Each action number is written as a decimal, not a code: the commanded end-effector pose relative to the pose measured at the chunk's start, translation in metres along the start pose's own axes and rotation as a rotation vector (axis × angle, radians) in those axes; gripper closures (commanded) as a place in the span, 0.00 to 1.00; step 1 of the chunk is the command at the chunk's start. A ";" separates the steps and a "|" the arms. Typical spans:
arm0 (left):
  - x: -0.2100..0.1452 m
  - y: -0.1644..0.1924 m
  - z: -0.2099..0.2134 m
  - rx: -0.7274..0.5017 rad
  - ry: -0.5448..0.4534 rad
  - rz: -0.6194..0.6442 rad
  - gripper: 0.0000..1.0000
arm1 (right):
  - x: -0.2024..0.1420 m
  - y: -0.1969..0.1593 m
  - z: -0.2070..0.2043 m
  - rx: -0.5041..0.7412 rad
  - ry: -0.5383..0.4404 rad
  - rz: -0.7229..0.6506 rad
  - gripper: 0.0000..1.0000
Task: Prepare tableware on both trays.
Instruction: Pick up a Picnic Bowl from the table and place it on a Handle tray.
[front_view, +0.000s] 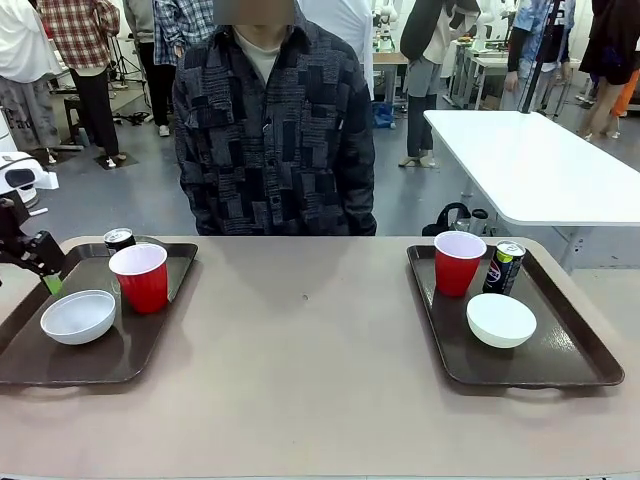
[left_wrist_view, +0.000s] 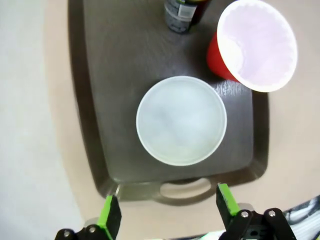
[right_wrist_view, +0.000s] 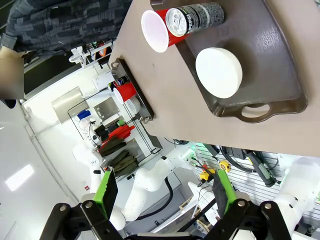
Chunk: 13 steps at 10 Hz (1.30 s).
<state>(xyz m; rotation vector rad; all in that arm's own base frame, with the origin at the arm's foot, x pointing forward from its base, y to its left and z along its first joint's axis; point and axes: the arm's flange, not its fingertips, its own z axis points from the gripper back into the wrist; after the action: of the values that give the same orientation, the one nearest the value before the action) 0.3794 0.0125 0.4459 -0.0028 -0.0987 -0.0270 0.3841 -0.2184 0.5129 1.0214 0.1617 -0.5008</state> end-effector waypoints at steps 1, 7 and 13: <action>-0.019 -0.007 0.012 -0.001 -0.019 0.041 0.00 | -0.002 0.001 0.001 0.006 0.001 -0.001 0.00; -0.061 -0.013 0.053 -0.021 -0.083 -0.012 0.00 | -0.002 0.001 0.001 0.006 0.001 -0.001 0.00; -0.055 -0.011 0.071 -0.011 -0.094 -0.007 0.00 | -0.002 0.001 0.001 0.006 0.001 -0.001 0.00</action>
<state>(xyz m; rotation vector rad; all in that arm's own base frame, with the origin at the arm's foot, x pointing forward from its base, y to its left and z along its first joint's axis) 0.3149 0.0027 0.5111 -0.0154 -0.1943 -0.0347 0.3842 -0.2183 0.5129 1.0213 0.1619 -0.5005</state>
